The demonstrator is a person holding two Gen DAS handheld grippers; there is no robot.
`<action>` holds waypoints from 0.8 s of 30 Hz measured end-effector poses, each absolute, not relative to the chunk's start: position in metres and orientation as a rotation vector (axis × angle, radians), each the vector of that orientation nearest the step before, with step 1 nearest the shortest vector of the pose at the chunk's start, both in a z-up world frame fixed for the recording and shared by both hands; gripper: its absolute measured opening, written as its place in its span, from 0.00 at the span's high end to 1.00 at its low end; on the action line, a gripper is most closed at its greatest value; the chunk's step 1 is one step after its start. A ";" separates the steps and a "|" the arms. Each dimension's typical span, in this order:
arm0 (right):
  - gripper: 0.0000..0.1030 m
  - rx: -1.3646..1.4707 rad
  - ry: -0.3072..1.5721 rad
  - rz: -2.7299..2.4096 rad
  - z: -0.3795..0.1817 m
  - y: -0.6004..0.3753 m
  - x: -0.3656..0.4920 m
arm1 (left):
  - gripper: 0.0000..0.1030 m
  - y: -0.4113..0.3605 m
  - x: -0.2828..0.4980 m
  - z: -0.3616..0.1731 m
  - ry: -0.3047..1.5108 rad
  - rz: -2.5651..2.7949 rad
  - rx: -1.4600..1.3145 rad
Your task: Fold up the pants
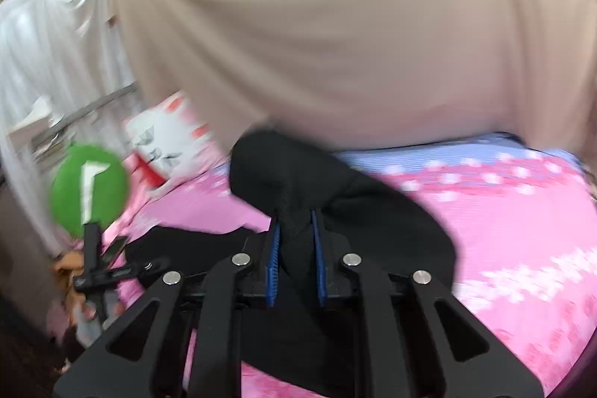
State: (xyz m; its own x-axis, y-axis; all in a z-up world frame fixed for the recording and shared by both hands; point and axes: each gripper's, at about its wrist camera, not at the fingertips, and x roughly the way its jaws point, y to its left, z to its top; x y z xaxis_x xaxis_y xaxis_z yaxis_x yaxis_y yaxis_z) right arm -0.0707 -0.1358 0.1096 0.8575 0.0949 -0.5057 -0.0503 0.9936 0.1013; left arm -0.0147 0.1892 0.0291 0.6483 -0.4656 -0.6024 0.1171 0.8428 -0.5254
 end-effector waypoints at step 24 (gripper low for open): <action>0.26 0.570 0.683 -0.172 -0.016 -0.277 -0.153 | 0.41 -0.018 0.016 -0.021 1.114 -0.625 -0.420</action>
